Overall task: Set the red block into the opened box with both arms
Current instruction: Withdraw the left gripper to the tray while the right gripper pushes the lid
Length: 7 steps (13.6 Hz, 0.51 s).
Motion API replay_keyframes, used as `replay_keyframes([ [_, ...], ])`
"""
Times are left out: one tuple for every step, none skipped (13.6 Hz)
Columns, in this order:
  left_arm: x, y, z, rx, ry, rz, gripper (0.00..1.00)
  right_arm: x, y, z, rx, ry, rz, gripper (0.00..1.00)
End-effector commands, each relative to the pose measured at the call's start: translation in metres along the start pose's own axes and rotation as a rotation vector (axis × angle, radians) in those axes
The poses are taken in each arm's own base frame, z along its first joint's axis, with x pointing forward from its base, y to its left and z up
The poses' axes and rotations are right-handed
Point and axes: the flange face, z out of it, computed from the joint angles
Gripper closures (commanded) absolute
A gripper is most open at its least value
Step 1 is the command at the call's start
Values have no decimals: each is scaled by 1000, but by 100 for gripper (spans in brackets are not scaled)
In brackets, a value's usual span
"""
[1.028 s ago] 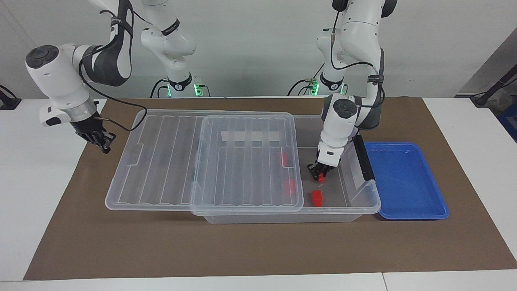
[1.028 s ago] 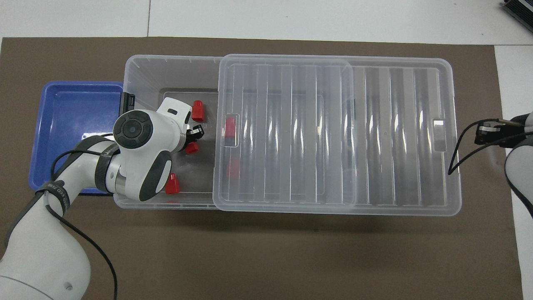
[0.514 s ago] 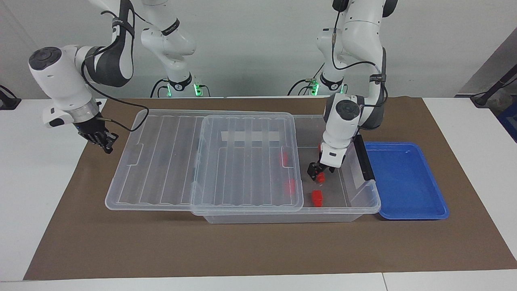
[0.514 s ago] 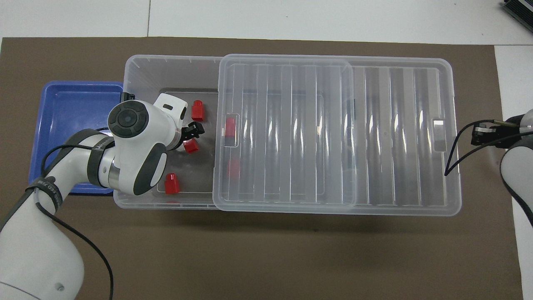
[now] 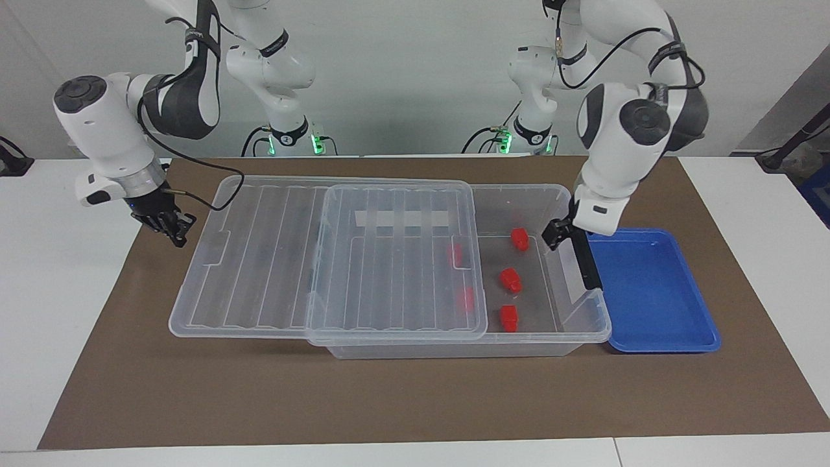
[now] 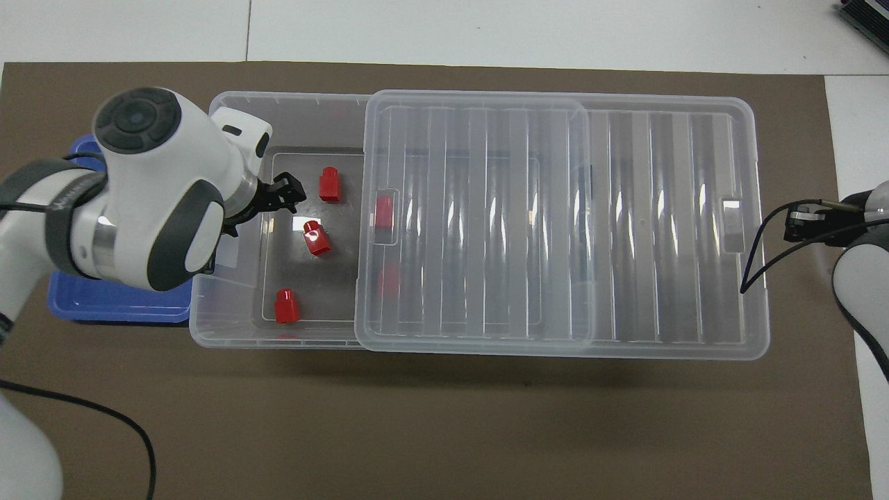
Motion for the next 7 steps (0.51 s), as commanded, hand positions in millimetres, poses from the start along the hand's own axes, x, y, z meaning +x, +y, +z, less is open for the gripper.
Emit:
replay_keyframes([
  [-4, -55, -33, 83, -41, 125, 0, -5, -18, -6, 72, 10, -9, 100],
  [-9, -74, -39, 85, -51, 176, 0, -6, -25, -6, 91, 9, -8, 100],
  [-11, -95, -42, 82, -69, 191, 0, -8, -38, -6, 108, 8, -22, 100],
  [-11, -105, -43, 80, -76, 195, 0, -10, -51, -7, 113, 7, -36, 100],
  [-11, -112, -42, 82, -92, 184, 0, -13, -67, -7, 117, 7, -61, 100],
  [-19, -122, -49, 84, -111, 182, 0, -17, -83, -8, 120, 8, -85, 100],
  [-27, -136, -58, 79, -123, 206, 0, -21, -97, -8, 123, 8, -109, 100],
])
